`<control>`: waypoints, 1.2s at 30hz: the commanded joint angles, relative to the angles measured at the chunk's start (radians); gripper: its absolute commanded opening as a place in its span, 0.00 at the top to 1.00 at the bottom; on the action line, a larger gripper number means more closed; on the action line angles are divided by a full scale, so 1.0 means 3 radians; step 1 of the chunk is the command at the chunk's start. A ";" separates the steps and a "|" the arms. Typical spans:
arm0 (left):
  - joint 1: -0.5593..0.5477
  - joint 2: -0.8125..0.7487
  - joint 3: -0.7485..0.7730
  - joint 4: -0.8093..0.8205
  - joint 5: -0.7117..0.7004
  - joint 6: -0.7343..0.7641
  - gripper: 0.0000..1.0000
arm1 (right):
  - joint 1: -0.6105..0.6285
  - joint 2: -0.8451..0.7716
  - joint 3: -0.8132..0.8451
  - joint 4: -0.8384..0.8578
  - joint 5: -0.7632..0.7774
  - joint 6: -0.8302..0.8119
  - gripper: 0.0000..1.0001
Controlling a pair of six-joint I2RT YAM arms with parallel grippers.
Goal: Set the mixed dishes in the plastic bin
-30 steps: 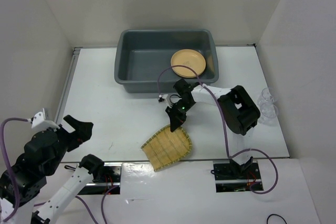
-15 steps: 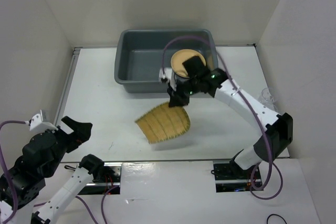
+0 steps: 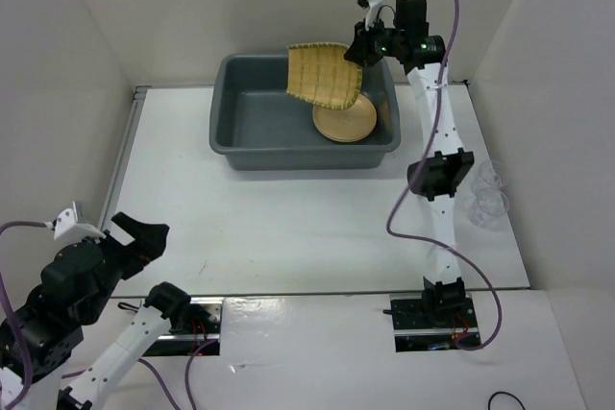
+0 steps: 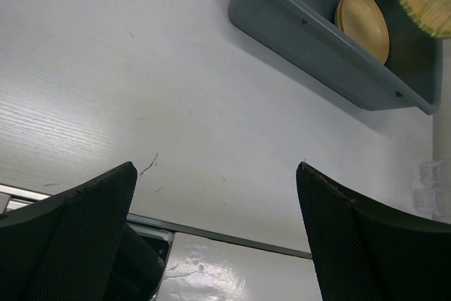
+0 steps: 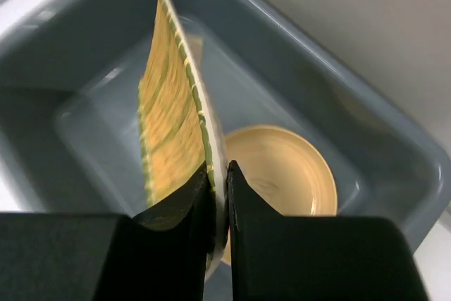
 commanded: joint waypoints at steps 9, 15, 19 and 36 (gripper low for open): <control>0.0010 -0.0009 -0.0016 0.0045 0.0019 0.0038 0.00 | -0.0289 0.0936 0.0898 -0.0110 0.0383 0.0592 1.00; 0.0010 0.0052 -0.0047 0.0045 0.0019 0.0038 0.00 | -0.0289 0.1269 0.1134 -0.0330 0.0556 0.0519 1.00; 0.0010 0.0083 -0.0047 0.0045 0.0019 0.0038 0.00 | -0.0319 0.1351 0.1134 -0.0330 0.0715 0.0519 1.00; 0.0010 0.0021 -0.0047 0.0045 -0.0011 0.0002 0.00 | -0.0350 0.1157 0.1134 -0.0300 0.1732 0.0627 0.42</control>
